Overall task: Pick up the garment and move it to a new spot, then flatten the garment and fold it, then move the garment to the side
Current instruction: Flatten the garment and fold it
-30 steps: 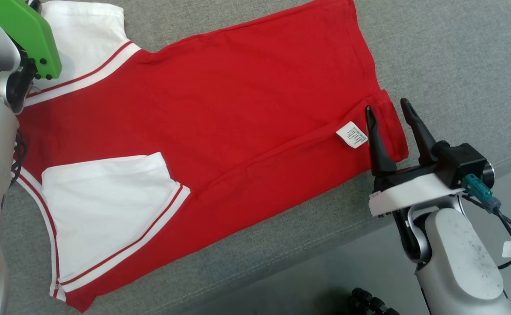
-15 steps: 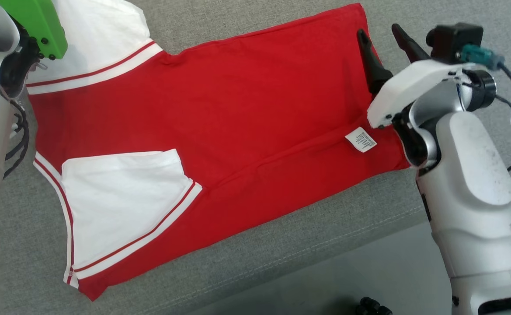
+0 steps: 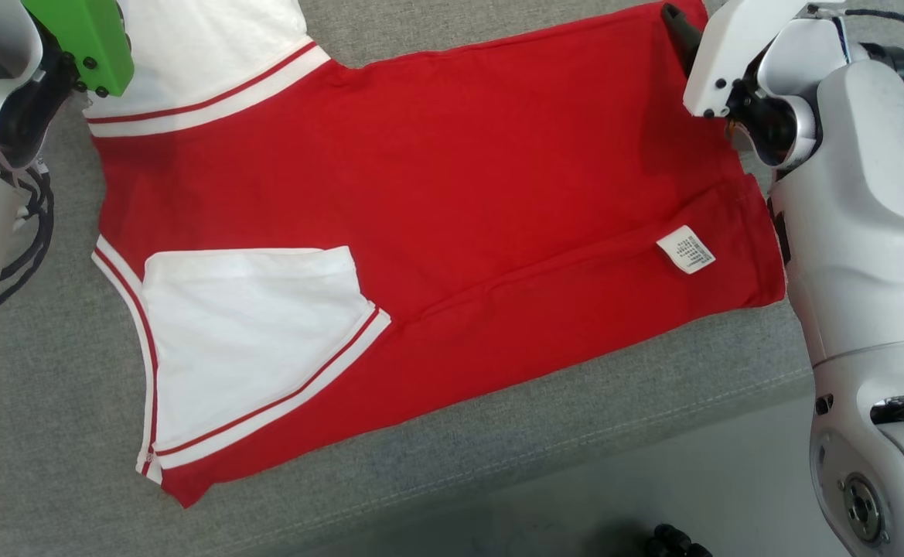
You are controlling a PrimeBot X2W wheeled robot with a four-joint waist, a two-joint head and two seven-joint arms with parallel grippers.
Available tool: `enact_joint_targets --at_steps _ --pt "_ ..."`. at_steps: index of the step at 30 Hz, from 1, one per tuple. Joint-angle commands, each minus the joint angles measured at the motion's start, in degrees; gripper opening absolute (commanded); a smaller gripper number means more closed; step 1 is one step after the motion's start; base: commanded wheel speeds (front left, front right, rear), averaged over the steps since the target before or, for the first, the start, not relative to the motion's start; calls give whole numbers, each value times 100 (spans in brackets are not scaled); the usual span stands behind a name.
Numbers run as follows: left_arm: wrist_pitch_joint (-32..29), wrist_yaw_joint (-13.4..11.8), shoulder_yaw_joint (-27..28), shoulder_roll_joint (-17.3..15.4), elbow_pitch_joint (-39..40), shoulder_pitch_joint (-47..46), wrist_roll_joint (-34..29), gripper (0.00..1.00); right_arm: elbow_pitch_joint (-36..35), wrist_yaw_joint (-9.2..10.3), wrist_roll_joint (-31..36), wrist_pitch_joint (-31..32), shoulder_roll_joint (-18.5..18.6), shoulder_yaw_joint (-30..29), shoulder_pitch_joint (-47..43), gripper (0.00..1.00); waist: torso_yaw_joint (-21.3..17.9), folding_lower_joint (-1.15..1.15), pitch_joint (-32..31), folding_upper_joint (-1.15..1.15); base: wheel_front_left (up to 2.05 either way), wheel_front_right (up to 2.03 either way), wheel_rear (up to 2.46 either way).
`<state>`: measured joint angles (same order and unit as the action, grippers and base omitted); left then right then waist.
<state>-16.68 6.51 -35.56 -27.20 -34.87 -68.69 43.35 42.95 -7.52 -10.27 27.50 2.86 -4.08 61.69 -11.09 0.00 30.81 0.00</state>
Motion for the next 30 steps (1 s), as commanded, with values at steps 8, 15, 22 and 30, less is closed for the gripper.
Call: enact_joint_targets --at_steps 8,15,22,30 --pt "-137 -133 14 -226 608 193 73 0 646 6 594 154 8 -434 548 100 275 0 200 0 0 0 0" --pt "-184 -204 20 -317 871 294 116 0 966 6 851 162 4 -595 710 0 329 0 234 0 0 0 0" --pt "163 -269 73 -471 1066 238 -99 0 976 7 1065 -98 13 -512 948 0 302 0 165 0 0 0 0" --pt "1171 -214 300 -544 1113 -12 -326 0 837 7 1021 -1046 13 -406 1047 0 311 0 94 0 0 0 0"
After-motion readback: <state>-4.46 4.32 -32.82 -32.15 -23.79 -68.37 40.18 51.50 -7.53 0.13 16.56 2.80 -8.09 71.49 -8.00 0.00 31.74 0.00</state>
